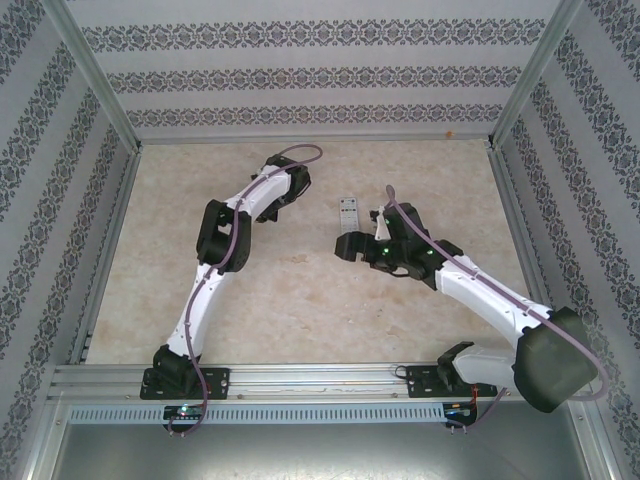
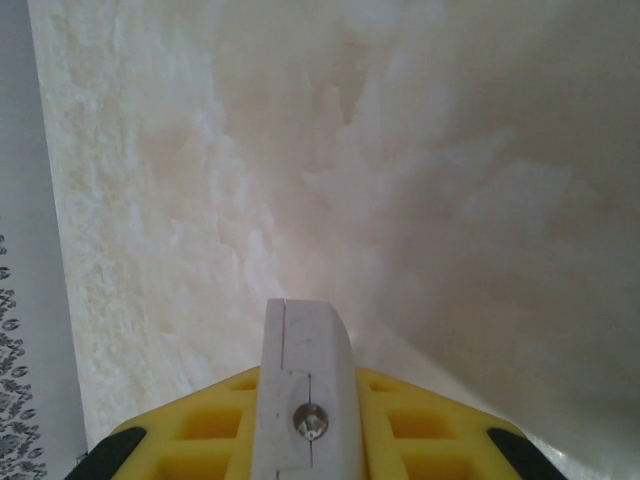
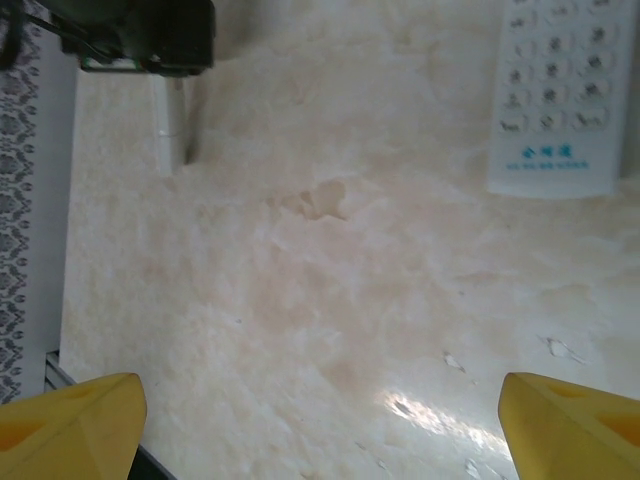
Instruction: Load the batteries into the remote control
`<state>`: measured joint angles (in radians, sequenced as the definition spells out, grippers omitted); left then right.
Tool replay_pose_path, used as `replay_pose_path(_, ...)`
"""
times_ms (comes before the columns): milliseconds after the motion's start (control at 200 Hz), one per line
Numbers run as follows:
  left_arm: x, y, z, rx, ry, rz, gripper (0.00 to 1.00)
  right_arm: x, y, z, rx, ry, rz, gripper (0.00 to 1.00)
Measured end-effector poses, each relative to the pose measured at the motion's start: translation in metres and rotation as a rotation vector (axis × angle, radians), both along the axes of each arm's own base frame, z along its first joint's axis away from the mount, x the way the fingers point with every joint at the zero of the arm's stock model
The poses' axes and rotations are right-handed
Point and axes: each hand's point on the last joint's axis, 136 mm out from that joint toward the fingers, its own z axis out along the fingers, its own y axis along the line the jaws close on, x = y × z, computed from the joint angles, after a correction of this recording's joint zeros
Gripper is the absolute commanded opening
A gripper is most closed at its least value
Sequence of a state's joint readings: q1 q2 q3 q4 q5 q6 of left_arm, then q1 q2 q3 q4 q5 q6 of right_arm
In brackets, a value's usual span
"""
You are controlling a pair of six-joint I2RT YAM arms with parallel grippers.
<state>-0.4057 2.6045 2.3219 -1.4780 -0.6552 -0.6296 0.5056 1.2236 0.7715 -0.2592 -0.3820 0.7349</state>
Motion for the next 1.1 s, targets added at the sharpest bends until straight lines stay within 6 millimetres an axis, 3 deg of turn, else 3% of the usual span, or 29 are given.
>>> replay_pose_path(50, 0.002, -0.002, -0.001, -0.009, -0.003, -0.001, 0.45, -0.003, -0.004, -0.005, -0.008, 0.015, -0.007, 0.91)
replay_pose_path(155, 0.002, -0.006, -0.004, -0.043, -0.003, 0.009, 0.49, -0.006, -0.015, -0.007, -0.009, 0.023, -0.029, 0.92)
replay_pose_path(290, 0.002, -0.016, -0.008, -0.116, -0.004, 0.021, 0.55, -0.001, -0.037, 0.004, 0.003, 0.003, -0.092, 0.92)
replay_pose_path(380, 0.004, -0.027, 0.000, -0.200, -0.033, 0.021, 0.67, 0.005, -0.056, 0.011, 0.003, -0.020, -0.141, 0.94)
replay_pose_path(475, -0.001, -0.038, 0.031, -0.323, -0.112, 0.005, 0.80, 0.015, -0.089, 0.015, -0.028, -0.050, -0.228, 0.98)
replay_pose_path(575, -0.013, -0.046, 0.090, -0.482, -0.284, -0.055, 0.94, 0.029, -0.140, 0.012, -0.131, -0.092, -0.373, 0.98)
replay_pose_path(684, -0.049, -0.038, 0.162, -0.638, -0.570, -0.159, 1.00, 0.041, -0.189, 0.001, -0.298, -0.163, -0.493, 0.98)
replay_pose_path(769, -0.079, -0.022, 0.192, -0.687, -0.802, -0.241, 1.00, 0.045, -0.211, -0.016, -0.438, -0.231, -0.516, 0.98)
replay_pose_path(844, -0.106, -0.004, 0.184, -0.668, -0.925, -0.286, 1.00, 0.049, -0.227, -0.036, -0.553, -0.264, -0.522, 0.98)
replay_pose_path(929, -0.134, 0.020, 0.154, -0.601, -0.994, -0.319, 1.00, 0.065, -0.237, -0.060, -0.642, -0.280, -0.505, 0.98)
replay_pose_path(1014, -0.157, 0.045, 0.117, -0.503, -1.007, -0.330, 1.00, 0.088, -0.235, -0.077, -0.697, -0.331, -0.447, 0.98)
replay_pose_path(1104, -0.170, 0.072, 0.101, -0.406, -1.050, -0.319, 1.00, 0.108, -0.222, -0.085, -0.745, -0.415, -0.378, 0.98)
